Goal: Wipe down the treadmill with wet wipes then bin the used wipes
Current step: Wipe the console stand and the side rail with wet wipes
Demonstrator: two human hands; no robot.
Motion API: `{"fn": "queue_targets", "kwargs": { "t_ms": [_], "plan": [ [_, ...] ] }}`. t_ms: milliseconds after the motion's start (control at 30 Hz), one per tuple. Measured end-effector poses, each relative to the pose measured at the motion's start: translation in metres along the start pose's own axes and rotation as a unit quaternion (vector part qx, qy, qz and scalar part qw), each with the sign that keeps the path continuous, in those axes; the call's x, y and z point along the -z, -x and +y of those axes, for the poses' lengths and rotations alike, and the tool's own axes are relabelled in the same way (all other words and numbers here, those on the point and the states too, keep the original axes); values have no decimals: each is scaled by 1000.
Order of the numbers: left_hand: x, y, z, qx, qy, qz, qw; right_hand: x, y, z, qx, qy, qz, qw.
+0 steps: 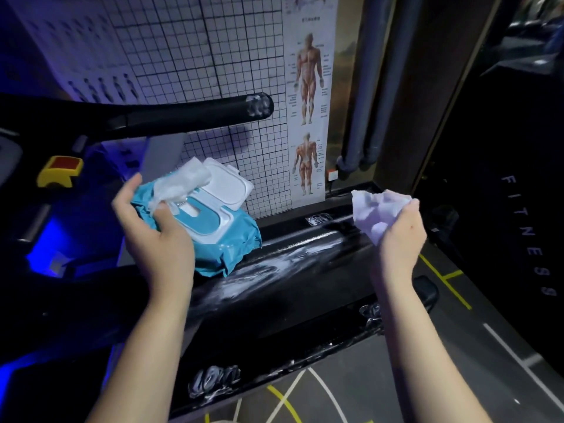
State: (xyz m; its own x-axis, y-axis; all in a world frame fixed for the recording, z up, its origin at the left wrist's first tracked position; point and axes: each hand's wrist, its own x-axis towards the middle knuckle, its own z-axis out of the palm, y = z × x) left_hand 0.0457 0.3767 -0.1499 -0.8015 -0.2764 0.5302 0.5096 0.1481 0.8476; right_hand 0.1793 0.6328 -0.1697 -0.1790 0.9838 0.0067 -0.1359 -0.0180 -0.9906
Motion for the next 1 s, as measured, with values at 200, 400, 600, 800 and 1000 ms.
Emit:
{"fn": "queue_targets", "kwargs": {
  "t_ms": [200,400,600,800,1000],
  "plan": [
    [62,-27,-3,18,30,1,999,-2,91,2,-352,-217,-203,888],
    [147,-57,-12,-1,8,-11,1000,-15,194,-3,-482,-335,-328,740],
    [209,-81,-27,22,-3,-20,1000,-32,257,1,-457,-320,-384,736],
    [239,-87,-40,28,-11,-35,999,-48,304,39,-240,-22,-408,880],
    [253,-91,-42,27,2,-24,999,-49,329,55,-166,-13,-284,944]
  ]
}}
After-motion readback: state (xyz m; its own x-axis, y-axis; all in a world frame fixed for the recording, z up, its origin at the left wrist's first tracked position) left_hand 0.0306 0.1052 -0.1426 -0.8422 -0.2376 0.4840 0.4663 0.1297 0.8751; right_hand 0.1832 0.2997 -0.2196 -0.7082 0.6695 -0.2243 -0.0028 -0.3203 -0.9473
